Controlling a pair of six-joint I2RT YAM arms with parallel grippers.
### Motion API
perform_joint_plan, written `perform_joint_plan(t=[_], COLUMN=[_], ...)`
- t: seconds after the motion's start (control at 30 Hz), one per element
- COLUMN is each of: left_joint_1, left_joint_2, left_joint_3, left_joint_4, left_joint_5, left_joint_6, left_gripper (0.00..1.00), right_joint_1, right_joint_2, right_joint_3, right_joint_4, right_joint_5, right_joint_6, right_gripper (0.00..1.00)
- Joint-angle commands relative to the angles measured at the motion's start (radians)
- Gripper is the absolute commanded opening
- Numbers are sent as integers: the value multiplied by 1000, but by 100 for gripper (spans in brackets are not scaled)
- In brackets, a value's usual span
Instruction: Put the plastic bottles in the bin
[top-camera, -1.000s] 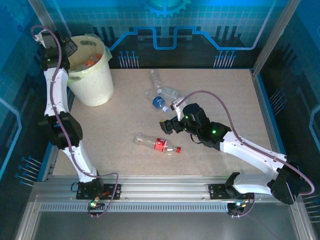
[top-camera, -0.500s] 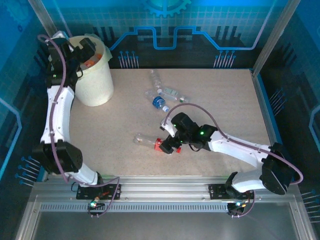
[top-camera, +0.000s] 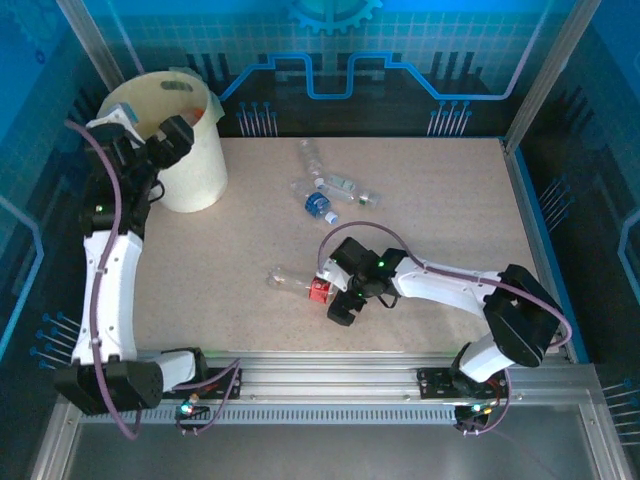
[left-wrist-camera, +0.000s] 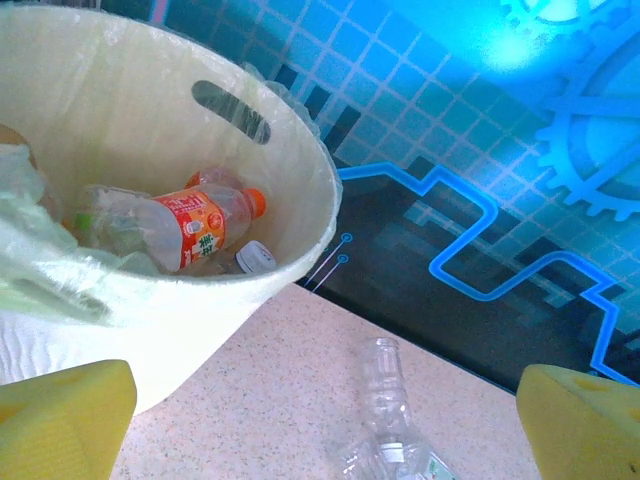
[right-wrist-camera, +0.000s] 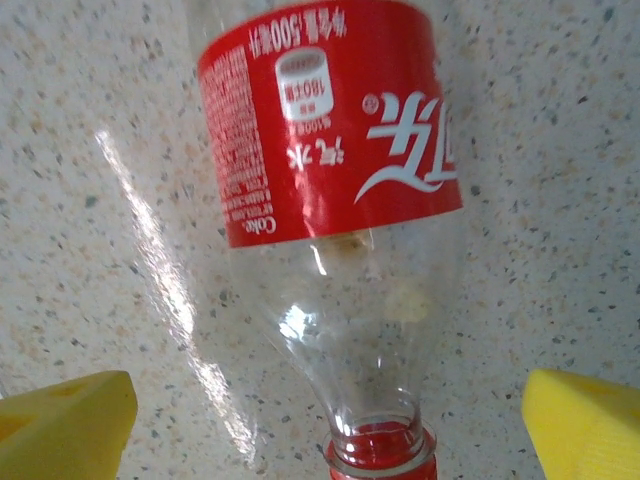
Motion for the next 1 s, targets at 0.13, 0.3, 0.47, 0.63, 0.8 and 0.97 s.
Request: perform_joint_plan(t=[0.13, 0.3, 0.47, 0.63, 0.8, 0.97], left_joint_1=[2, 2, 2, 2, 1, -18], left_joint_2=[-112, -129, -148, -153, -159, -165], left_joint_3=[-133, -195, -271, -301, -358, -428], left_joint_4=[-59, -75, -68, -115, -64, -31], left_joint_5=[101, 135, 152, 189, 256, 279], left_joint_6=[-27, -68, -76, -58, -105, -158], left_gripper=[99, 99, 99, 99, 99, 99], right_joint_1=[13, 13, 14, 13, 6, -28], right_joint_2=[87, 136, 157, 172, 144, 75], right_joint_3=[58, 82, 90, 78, 79, 56], right_joint_4=[-101, -88, -32, 12, 29, 94], right_joint_5=[41, 35, 15, 71, 48, 25], right_joint_6=[-122, -154, -137, -125, -103, 1], right_gripper=[99, 93, 80, 62, 50, 39])
